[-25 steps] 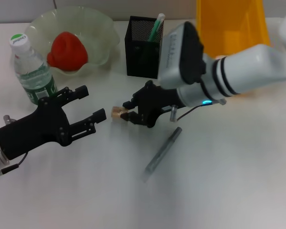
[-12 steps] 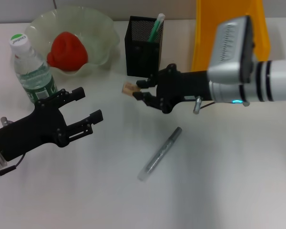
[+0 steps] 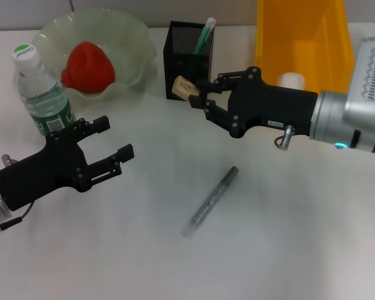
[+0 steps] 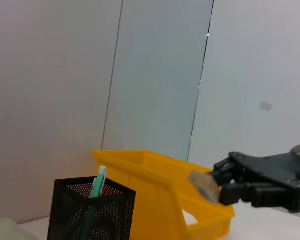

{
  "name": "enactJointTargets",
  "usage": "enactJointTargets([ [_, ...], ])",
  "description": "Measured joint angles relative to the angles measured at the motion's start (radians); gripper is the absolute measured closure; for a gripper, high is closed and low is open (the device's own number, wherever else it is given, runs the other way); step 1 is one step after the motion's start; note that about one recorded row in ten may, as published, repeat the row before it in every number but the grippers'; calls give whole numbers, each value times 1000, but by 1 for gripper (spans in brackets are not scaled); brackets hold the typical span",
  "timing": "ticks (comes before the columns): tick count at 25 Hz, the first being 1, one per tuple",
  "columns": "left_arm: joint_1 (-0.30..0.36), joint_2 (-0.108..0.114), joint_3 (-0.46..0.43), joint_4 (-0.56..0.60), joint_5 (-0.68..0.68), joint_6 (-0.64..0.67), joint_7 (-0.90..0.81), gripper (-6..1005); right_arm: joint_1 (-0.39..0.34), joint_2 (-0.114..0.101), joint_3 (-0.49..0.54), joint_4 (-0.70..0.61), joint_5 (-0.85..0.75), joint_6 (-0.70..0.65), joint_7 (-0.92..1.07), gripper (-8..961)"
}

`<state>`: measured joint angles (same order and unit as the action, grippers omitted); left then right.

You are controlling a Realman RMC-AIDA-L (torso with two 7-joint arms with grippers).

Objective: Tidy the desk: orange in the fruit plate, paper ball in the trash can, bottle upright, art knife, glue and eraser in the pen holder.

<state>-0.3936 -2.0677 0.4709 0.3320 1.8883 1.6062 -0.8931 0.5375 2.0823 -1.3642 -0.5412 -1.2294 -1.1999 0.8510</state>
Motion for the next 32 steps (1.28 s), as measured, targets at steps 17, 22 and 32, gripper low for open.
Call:
enactJointTargets([
  [17, -16, -3, -9, -31, -2, -8, 26, 213, 88, 6, 61, 111, 183, 108, -171, 728],
  [22, -17, -3, -9, -31, -2, -6, 26, 213, 148, 6, 63, 142, 197, 192, -179, 725],
  [32, -25, -3, -9, -53, -13, -4, 26, 213, 240, 6, 67, 199, 203, 320, -171, 718],
])
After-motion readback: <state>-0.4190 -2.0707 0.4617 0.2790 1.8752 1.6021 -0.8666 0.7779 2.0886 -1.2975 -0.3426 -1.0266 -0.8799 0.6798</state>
